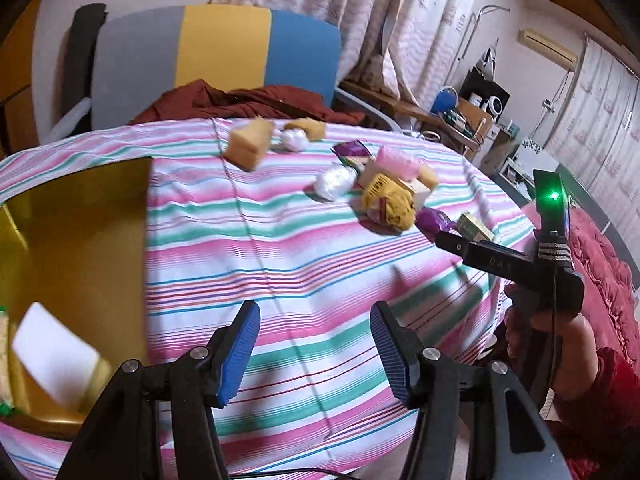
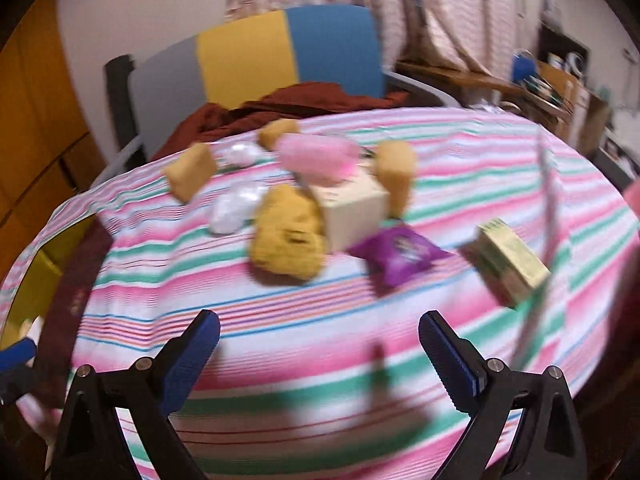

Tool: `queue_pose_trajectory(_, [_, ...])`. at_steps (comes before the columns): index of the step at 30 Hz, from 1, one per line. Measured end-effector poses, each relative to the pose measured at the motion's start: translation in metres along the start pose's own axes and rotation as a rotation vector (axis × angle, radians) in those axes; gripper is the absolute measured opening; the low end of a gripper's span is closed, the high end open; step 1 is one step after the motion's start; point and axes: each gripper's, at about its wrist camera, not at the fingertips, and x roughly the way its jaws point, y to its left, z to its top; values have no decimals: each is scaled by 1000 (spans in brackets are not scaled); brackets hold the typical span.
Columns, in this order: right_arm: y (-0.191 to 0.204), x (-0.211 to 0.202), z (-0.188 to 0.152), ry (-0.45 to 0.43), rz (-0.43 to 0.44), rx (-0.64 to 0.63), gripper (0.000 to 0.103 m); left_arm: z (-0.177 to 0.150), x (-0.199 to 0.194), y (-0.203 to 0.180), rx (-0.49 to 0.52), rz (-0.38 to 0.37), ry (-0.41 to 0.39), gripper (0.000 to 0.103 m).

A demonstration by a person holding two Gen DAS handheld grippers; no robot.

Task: Organize objects
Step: 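Move both tools back toward the remaining items on the cloth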

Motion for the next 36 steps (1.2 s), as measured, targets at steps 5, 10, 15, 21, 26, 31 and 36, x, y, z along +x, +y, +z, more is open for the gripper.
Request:
queue_pose_trajectory(5, [-14, 7, -1, -26, -26, 12, 100, 2, 15, -11, 10, -20, 29, 58])
queue_pose_trajectory(10, [-21, 19, 1, -35, -51, -6, 100, 1, 29, -19, 18, -26, 57, 58])
queue_pose_trajectory(15, [-24, 35, 12, -58, -75, -50, 100, -3, 37, -21, 7, -33, 85, 58])
queue_pose_trajectory(21, [-29, 58, 31, -57, -80, -109, 93, -1, 40, -24, 8, -35, 80, 58])
queue_pose_trajectory(26, [-35, 80, 35, -12, -54, -124, 75, 15, 54, -29, 1, -45, 58, 58])
queue_pose_trajectory(31, [-36, 85, 30, -37, -63, -122, 67, 37, 77, -37, -24, -48, 64, 58])
queue_pose_trajectory(36, [-35, 85, 26, -66, -66, -124, 63, 49, 100, -48, -20, -60, 94, 58])
